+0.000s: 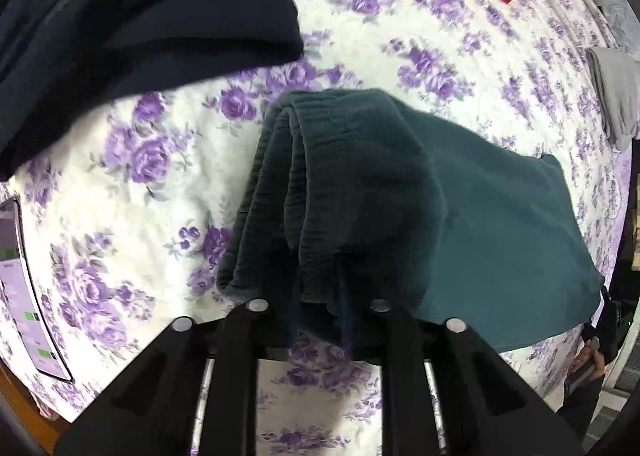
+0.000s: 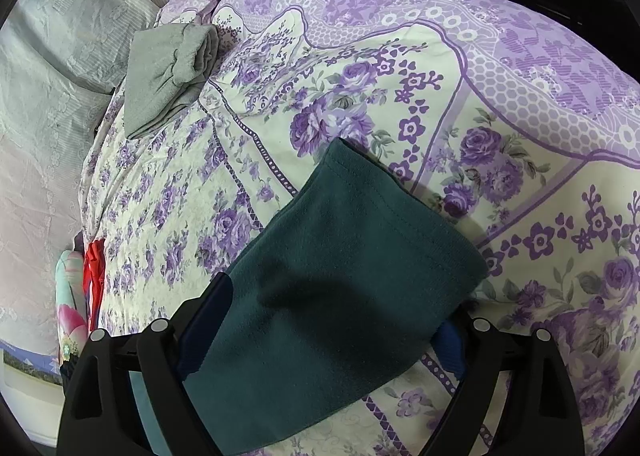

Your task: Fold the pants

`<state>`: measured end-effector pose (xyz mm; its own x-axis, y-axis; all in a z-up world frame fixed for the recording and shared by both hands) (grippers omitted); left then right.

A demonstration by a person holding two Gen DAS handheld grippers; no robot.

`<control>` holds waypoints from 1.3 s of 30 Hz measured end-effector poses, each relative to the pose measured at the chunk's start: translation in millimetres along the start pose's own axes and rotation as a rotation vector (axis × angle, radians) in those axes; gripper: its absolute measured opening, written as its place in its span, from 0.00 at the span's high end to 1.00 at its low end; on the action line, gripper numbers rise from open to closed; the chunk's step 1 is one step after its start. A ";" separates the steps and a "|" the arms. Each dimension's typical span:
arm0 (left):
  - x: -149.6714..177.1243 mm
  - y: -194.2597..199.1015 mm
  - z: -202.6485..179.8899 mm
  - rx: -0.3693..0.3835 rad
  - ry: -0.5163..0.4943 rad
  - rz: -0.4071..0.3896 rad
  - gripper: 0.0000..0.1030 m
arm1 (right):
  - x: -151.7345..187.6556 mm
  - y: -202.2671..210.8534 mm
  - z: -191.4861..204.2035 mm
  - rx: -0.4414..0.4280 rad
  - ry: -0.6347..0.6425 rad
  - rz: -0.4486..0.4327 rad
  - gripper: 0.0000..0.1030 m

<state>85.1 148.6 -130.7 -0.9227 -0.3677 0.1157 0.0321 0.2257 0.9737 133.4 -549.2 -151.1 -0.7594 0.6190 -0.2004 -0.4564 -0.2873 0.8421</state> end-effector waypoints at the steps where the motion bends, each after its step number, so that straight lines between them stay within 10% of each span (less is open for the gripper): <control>1: 1.4 4.0 -0.7 0.004 -0.015 -0.016 0.86 | -0.4 0.0 0.1 -0.001 0.001 0.001 0.12; 14: 6.4 55.7 18.8 -0.127 -0.077 -0.109 0.89 | -3.5 0.1 0.3 0.002 0.004 0.004 0.12; 19: -1.4 11.3 36.5 -0.235 -0.055 0.017 0.62 | -6.8 0.0 -0.8 0.003 0.010 0.009 0.11; 31: 4.0 82.1 -16.2 -0.104 -0.173 -0.205 0.44 | -13.2 41.2 -22.1 -0.071 -0.056 -0.030 0.11; 36: 5.9 40.5 -89.4 0.074 -0.318 -0.140 0.41 | -10.9 49.6 -36.0 -0.098 -0.081 -0.017 0.17; 39: 7.8 1.0 -104.5 0.029 -0.342 -0.095 0.41 | -4.6 39.1 -37.9 -0.115 -0.089 0.022 0.24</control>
<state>118.0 51.6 -108.3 -0.9964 -0.0665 -0.0523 -0.0664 0.2327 0.9703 101.4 -591.0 -136.3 -0.7279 0.6727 -0.1329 -0.4942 -0.3803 0.7817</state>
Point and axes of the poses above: each gripper's, at about its wrist camera, not at the fingertips, and y roughly against the way its jaws point, z to its left, x to its underside, the point moved 2 cm from there along -y, roughly the way its jaws point, and after that the axes turned 8 degrees about z, right-handed, at the moved point
